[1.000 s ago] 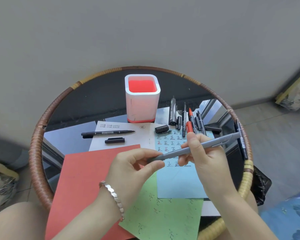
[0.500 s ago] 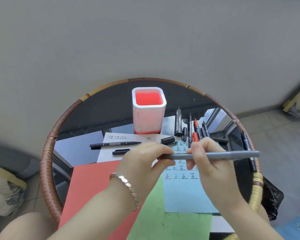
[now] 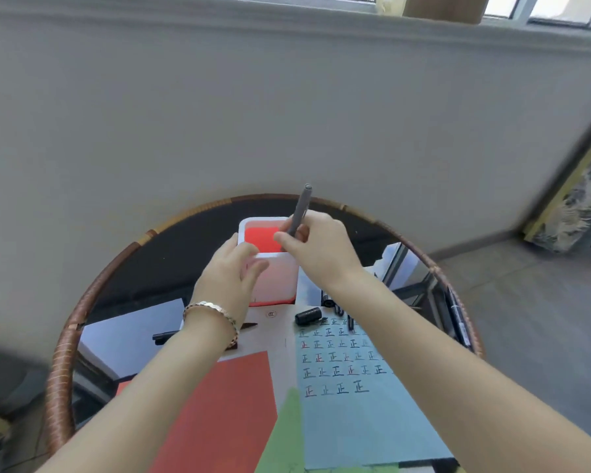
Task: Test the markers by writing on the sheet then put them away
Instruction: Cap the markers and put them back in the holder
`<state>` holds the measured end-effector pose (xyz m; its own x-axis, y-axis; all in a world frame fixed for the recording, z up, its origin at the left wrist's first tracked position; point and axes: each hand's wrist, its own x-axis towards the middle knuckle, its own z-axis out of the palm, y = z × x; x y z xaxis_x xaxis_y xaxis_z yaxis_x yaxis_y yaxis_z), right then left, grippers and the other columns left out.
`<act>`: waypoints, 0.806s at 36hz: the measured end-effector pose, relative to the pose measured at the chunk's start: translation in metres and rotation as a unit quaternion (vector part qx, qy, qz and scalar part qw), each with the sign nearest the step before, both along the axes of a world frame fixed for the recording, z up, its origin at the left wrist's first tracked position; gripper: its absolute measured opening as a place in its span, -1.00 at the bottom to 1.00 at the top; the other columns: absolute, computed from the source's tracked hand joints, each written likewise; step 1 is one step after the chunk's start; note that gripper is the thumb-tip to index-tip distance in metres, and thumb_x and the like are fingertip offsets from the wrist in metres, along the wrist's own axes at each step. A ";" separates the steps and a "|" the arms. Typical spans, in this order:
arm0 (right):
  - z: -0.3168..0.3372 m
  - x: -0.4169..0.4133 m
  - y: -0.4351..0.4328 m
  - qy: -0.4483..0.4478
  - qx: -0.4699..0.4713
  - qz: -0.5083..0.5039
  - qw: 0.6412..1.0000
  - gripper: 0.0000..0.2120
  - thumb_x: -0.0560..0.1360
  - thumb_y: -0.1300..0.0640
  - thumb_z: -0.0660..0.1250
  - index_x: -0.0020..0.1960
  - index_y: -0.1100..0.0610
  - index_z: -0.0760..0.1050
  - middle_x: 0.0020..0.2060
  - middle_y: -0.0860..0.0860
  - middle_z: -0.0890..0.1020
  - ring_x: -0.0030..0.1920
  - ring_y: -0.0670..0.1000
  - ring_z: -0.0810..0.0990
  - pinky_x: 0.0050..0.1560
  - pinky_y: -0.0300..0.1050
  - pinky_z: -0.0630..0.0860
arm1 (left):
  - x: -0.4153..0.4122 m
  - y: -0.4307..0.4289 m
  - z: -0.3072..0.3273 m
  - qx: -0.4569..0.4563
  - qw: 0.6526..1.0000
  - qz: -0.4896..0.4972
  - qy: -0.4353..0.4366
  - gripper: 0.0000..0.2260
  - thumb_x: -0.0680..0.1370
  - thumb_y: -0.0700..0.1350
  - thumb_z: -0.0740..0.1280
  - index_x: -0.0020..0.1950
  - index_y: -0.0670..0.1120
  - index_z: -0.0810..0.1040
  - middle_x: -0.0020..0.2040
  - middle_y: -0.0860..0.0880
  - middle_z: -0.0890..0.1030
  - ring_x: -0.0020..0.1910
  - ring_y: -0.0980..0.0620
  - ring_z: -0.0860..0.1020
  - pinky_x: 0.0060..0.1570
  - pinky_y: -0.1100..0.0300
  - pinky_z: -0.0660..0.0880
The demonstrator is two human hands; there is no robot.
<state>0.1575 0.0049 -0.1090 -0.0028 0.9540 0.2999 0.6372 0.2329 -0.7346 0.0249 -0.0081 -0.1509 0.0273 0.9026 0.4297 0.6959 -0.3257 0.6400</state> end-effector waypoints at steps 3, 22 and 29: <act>-0.002 0.012 -0.008 -0.005 -0.004 0.001 1.000 -0.94 0.45 0.14 0.34 -0.11 0.13 0.53 -0.42 -0.10 0.42 -0.36 -0.14 0.39 -0.24 -0.17 0.41 | -0.001 -0.001 -0.002 0.004 1.000 -0.005 0.001 -0.86 0.54 -0.14 0.26 0.01 -0.19 0.51 -0.03 -0.03 0.49 -0.10 -0.01 0.43 -0.15 0.13 0.39; -0.058 0.183 -0.084 -0.231 -0.197 -0.219 0.927 -0.71 0.51 0.12 0.24 0.22 0.09 0.42 -0.05 0.04 0.45 -0.10 0.05 0.45 -0.17 -0.15 0.35 | 0.051 -0.038 -0.013 0.134 0.989 -0.021 0.054 -0.57 0.43 -0.05 0.17 0.28 -0.11 0.29 0.32 -0.18 0.27 0.28 -0.13 0.24 0.26 -0.02 0.23; -0.072 0.184 -0.077 -0.193 -0.186 -0.225 0.937 -0.67 0.47 0.19 0.21 0.24 0.10 0.37 -0.10 0.05 0.49 -0.11 0.09 0.46 -0.19 -0.13 0.35 | 0.118 -0.035 -0.024 0.055 0.970 -0.194 0.139 -0.83 0.43 -0.16 0.28 -0.02 -0.11 0.59 -0.10 -0.01 0.64 -0.03 -0.06 0.59 -0.03 0.02 0.49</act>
<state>0.3411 -0.0718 -0.1813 0.3859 0.9225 0.0059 0.8438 -0.3503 -0.4066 0.1427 -0.0427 -0.1750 0.4842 0.7501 0.4504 0.6483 -0.6533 0.3909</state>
